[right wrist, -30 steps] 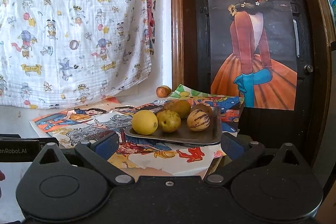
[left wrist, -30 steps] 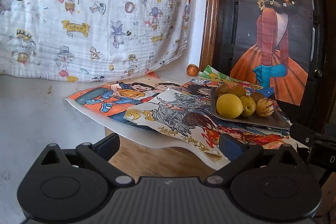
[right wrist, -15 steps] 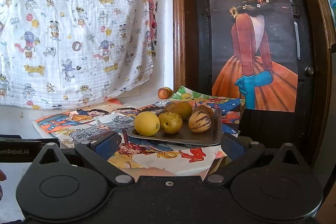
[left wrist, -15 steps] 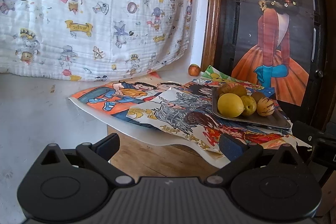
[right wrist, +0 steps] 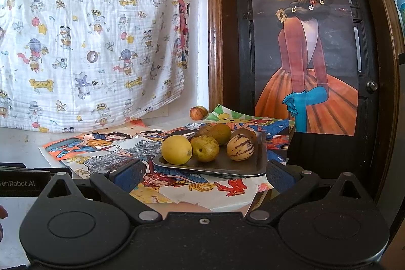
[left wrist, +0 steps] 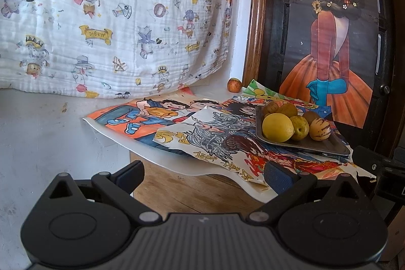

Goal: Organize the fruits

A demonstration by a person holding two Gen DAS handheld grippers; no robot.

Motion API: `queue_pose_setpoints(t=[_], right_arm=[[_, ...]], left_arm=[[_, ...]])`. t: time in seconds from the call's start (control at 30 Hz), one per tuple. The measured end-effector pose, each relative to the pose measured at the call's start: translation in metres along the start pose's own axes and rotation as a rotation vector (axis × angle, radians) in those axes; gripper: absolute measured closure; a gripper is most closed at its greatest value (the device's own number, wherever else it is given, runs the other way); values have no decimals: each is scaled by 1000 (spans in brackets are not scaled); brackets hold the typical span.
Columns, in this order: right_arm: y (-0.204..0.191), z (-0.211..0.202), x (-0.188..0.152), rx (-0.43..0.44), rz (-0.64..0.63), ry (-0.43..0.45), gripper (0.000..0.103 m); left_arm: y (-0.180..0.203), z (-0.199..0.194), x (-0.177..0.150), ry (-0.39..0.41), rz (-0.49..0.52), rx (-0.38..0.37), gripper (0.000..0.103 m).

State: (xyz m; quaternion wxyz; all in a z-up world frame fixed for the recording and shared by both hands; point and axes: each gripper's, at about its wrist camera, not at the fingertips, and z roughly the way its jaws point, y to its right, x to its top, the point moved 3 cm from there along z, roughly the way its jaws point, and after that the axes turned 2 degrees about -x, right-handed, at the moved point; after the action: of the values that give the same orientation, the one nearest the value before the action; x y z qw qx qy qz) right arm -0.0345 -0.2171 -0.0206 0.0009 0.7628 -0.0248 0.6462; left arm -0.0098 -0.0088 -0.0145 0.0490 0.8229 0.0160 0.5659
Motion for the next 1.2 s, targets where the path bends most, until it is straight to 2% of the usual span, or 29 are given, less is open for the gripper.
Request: queue_pose_setpoints(t=[1.2], right_arm=[[0, -1, 0, -1, 2, 1, 0]], left_arm=[[-2, 0, -2, -5, -4, 4, 0]])
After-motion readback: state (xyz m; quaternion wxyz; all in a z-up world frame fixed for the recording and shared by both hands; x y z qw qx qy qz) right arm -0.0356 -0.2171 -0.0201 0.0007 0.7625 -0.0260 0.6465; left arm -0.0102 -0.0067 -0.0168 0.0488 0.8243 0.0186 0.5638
